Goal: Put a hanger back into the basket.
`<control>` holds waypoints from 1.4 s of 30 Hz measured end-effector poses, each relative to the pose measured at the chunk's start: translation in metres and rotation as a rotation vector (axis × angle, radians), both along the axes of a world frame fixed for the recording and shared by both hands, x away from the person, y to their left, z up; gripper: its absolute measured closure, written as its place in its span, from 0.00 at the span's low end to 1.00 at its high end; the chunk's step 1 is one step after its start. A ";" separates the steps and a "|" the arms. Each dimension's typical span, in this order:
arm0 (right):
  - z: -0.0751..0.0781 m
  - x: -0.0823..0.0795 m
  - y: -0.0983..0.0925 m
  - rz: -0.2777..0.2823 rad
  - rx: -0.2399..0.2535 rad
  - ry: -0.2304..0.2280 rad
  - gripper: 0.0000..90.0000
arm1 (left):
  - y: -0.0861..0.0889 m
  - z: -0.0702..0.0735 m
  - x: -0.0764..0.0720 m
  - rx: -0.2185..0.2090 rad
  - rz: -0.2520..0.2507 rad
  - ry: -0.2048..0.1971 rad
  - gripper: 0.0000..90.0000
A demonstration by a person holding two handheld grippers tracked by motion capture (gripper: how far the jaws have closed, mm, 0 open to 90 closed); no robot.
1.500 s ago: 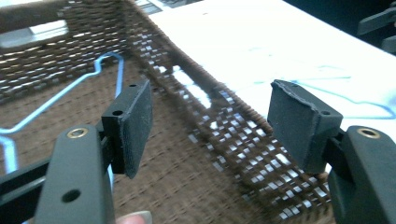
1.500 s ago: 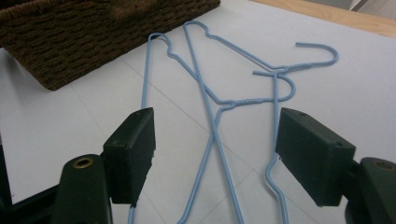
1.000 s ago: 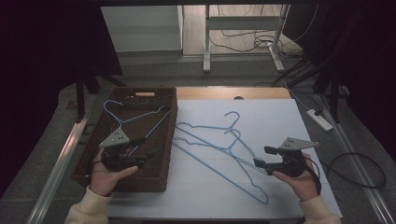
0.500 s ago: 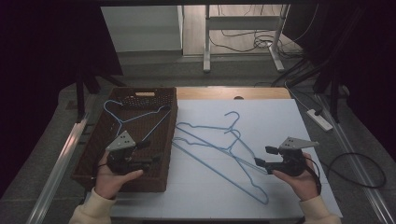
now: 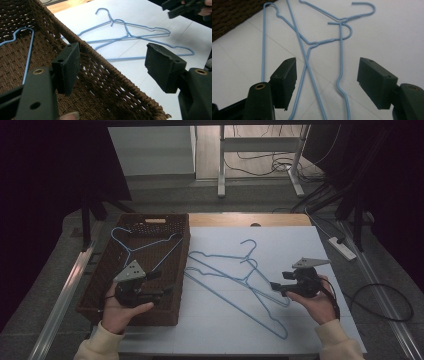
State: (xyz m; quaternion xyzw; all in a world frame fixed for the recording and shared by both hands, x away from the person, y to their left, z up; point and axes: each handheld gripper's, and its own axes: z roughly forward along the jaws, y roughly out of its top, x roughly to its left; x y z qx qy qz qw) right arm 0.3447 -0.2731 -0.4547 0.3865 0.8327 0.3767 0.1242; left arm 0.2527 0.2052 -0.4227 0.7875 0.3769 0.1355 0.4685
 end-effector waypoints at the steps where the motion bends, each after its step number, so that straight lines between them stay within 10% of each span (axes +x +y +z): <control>1: 0.000 0.005 0.003 -0.004 -0.012 0.018 0.37 | 0.000 0.000 0.000 0.001 -0.002 0.000 0.32; 18: -0.030 0.090 0.050 -0.015 -0.242 0.242 0.50 | -0.002 -0.003 0.001 0.008 -0.018 0.009 0.32; 42: -0.039 0.112 0.085 -0.045 -0.401 0.352 0.96 | -0.004 -0.005 0.001 0.012 -0.026 0.010 0.32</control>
